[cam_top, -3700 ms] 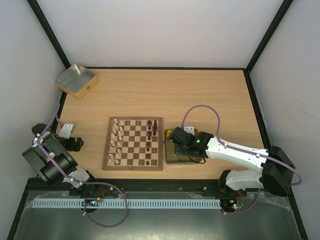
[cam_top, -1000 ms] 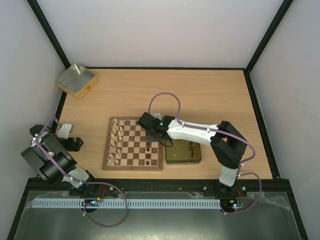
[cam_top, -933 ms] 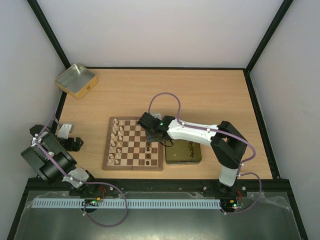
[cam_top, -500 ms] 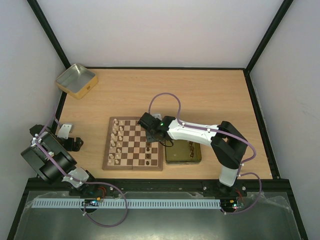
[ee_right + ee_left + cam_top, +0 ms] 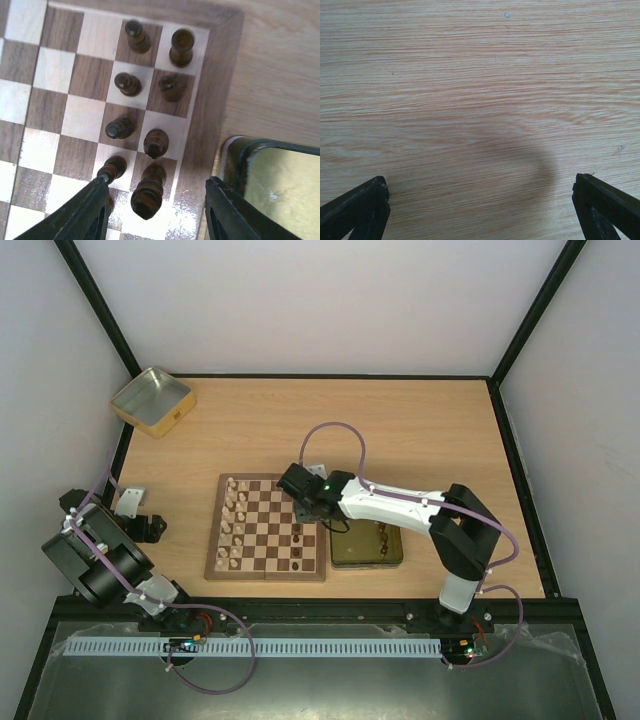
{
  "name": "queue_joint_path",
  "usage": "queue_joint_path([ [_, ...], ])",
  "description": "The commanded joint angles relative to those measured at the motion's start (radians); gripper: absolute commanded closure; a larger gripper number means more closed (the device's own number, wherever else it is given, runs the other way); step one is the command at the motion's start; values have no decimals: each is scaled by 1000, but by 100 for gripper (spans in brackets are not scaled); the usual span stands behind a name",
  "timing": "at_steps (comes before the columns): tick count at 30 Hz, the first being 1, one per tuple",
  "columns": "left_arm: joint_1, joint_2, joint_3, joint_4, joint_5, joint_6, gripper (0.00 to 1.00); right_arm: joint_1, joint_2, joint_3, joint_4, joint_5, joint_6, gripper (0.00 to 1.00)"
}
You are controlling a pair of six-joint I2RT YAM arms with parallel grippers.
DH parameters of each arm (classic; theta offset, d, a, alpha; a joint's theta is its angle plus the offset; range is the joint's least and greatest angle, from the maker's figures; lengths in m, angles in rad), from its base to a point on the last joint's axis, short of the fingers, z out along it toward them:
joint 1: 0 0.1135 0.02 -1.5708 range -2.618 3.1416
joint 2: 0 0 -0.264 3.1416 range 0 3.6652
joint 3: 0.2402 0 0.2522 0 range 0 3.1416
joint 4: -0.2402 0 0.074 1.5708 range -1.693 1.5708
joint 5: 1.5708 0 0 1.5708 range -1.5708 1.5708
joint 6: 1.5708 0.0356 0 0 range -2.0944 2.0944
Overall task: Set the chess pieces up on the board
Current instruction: Place the chess piece on the chessboard, then pick up the chess piece from the storage box.
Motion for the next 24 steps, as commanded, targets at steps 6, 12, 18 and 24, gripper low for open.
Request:
queue_joint_path([
  [6,5,57,-44,-145,-73,-12,1,-43,-227,-22,-133,174,43,49],
  [12,0,60,-35,-146,-80,-13,1,-141,-358,-213,-155,167,58,49],
  [18,-11,58,-37,-149,-81,-20,1,-234,-442,-378,-90,120,58,50],
  [24,-17,48,-51,-143,-81,-24,1,-306,-474,-440,-43,93,41,51],
])
